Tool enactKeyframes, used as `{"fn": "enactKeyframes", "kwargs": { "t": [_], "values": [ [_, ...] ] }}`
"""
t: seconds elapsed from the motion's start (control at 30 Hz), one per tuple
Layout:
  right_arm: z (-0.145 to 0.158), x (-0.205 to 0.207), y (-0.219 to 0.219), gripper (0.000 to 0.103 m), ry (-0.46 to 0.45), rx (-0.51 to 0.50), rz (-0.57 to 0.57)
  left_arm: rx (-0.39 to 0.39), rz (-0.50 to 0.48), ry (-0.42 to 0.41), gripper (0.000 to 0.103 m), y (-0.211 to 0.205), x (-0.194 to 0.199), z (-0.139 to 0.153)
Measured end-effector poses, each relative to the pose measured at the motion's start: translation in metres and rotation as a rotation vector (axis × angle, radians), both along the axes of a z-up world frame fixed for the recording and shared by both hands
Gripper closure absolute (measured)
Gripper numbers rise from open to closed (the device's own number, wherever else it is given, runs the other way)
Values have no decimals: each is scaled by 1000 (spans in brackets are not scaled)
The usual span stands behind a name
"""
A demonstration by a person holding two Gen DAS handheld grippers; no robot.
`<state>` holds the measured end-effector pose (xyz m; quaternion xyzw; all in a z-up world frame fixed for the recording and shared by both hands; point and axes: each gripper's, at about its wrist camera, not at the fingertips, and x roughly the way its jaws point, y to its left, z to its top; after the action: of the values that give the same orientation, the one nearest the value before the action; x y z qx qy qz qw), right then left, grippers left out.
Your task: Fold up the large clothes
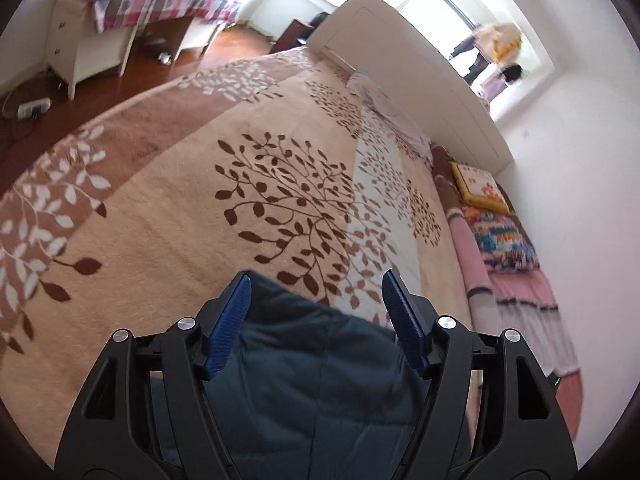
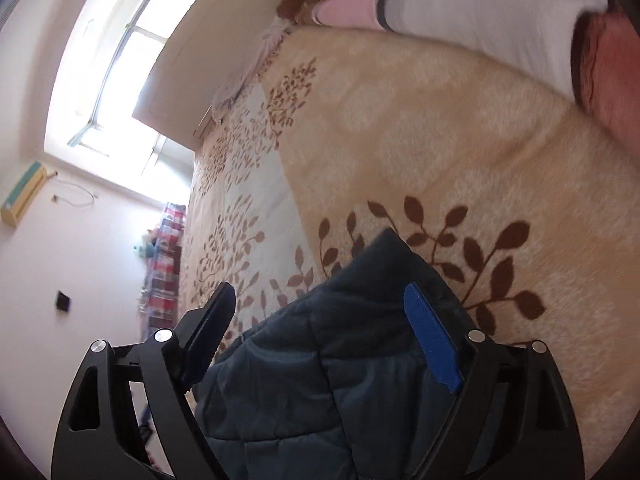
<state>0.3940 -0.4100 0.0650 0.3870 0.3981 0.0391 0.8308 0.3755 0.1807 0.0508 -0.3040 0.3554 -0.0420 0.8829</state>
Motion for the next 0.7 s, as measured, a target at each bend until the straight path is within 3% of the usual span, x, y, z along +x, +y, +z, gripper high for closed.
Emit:
{"fn": "enactKeyframes", "kwargs": {
  "t": [0.07,0.13,0.23,0.37,0.47,0.5,0.53,0.57,0.7],
  "values": [
    [12,-7,14,33,-25,-88,27,62,-41,-4,36,-6,-21,4],
    [20,-16,35,53,-34,-183,79,112,-73,-4,36,-8,-45,4],
    [18,-41,60,63,-35,-265,146,173,-98,17,36,-5,-90,-2],
    [5,-114,68,63,-51,-360,142,183,-71,64,35,10,-147,-20],
    [-16,-174,50,63,-7,-320,86,91,-14,116,35,27,-188,-41],
    [-26,-195,41,58,18,-281,62,67,-3,129,34,29,-196,-47],
    [-32,-213,34,41,41,-247,44,26,14,146,33,31,-207,-56],
    [-42,-232,26,33,69,-208,22,-17,24,158,32,31,-215,-63],
    [-71,-276,8,23,131,-88,-4,-122,30,190,28,17,-220,-88]
  ]
}}
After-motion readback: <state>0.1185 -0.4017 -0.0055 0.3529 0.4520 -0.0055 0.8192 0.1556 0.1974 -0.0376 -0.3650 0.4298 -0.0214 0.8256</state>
